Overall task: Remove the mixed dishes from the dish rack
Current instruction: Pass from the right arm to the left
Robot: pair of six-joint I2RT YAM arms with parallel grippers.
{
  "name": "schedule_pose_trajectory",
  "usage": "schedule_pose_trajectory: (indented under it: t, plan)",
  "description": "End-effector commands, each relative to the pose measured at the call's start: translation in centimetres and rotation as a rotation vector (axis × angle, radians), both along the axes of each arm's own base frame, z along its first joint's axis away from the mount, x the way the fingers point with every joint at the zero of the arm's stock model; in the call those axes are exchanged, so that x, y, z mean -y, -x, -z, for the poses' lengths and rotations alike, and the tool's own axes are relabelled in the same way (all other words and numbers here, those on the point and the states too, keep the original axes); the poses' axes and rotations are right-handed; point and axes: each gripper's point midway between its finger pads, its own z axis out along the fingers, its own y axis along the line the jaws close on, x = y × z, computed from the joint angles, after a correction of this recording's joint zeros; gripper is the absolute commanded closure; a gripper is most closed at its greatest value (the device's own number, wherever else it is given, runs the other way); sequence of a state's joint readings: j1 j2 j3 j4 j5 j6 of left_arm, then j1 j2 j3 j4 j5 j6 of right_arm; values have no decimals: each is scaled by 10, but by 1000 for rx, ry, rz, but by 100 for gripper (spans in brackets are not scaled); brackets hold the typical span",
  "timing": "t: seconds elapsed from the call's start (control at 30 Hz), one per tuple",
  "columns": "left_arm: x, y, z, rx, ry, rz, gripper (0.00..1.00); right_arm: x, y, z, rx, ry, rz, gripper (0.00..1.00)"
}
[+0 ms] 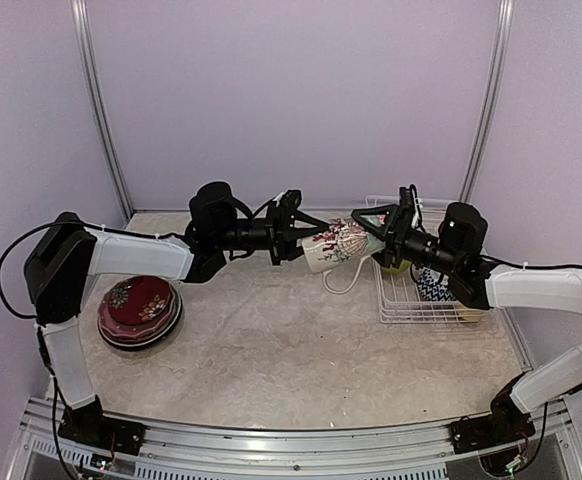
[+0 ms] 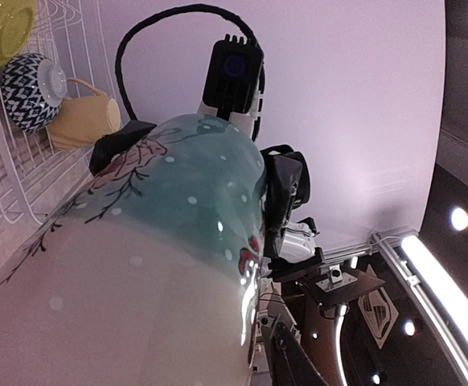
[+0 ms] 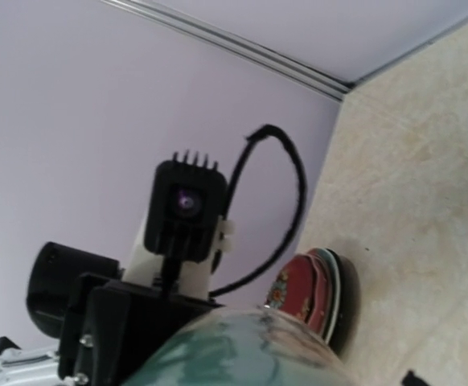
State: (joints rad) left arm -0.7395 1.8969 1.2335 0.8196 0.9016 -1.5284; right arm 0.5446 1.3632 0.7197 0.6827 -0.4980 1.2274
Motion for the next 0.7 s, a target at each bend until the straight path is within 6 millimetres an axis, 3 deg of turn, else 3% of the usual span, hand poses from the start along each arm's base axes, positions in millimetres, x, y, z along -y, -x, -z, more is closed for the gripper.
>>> schedule_pose_trajectory:
  t: [0.0,0.17,0.2,0.27,0.33,0.4,0.53,0.67]
  plan:
    - [3,4,-20,-7,88,33,78,-1,7,-40,130,-122,-1,100]
    - [2,0,-20,-23,86,31,100,1,6,-35,142,-110,15,100]
    - [-1,-2,-20,-23,82,31,100,3,5,-33,148,-97,32,100]
    - [-10,-9,-16,-35,71,16,100,9,1,-21,137,-53,77,66]
    - [-23,-17,-8,-54,46,1,100,17,-2,-10,130,-21,109,25]
    - [-40,-24,0,-67,6,-15,100,24,-5,3,113,24,135,3]
    - [-79,-30,9,-41,-105,-51,100,48,-14,28,78,189,228,0]
    - [-116,-33,14,-7,-233,-111,100,75,-14,24,114,356,329,0]
